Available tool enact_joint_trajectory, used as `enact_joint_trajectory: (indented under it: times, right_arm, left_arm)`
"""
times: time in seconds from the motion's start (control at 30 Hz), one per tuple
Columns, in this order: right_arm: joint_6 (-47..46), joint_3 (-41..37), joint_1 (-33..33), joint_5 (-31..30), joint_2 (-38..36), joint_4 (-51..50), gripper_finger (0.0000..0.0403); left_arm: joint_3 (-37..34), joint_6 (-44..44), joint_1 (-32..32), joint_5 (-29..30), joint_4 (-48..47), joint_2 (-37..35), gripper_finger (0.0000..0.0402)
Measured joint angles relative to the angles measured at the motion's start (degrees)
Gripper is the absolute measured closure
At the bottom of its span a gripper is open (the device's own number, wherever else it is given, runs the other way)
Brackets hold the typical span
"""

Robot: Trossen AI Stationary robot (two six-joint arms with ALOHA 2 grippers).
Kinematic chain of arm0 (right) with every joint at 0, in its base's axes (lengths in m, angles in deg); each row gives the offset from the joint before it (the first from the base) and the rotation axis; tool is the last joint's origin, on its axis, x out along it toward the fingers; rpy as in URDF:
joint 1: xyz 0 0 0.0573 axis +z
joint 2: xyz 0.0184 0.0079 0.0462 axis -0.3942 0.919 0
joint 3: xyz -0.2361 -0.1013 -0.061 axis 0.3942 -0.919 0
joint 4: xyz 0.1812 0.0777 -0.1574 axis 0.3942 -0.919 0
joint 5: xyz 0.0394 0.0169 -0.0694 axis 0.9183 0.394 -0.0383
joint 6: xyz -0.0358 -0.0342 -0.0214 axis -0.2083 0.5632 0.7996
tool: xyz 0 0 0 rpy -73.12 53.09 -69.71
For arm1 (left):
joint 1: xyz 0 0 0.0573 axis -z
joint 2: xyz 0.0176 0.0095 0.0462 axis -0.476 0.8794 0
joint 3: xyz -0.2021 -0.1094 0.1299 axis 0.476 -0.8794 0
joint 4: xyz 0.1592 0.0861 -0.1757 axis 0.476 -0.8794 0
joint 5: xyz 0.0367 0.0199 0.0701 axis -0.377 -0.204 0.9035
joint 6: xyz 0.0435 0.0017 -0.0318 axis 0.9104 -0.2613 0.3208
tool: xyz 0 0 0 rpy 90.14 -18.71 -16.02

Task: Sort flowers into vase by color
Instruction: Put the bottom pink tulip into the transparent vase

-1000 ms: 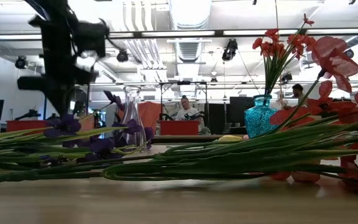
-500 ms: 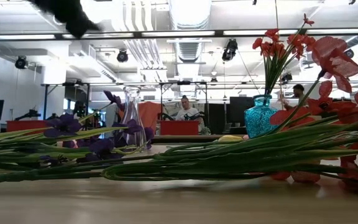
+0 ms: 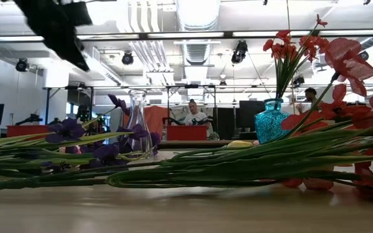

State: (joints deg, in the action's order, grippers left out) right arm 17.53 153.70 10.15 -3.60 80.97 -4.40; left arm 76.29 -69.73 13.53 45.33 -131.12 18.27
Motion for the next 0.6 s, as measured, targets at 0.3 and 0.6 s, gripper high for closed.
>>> enact_joint_trajectory:
  times: [0.3,0.6]
  right_arm:
    - [0.5,0.0,0.0,0.3,0.0,0.0,0.0332]
    - [2.4,-0.2,0.0,0.5,0.0,-0.2,0.0332]
  left_arm:
    - [2.7,3.0,-2.2,7.1,-15.4,20.3,0.0236]
    - [3.1,13.3,-3.9,7.2,-17.2,35.2,0.0212]
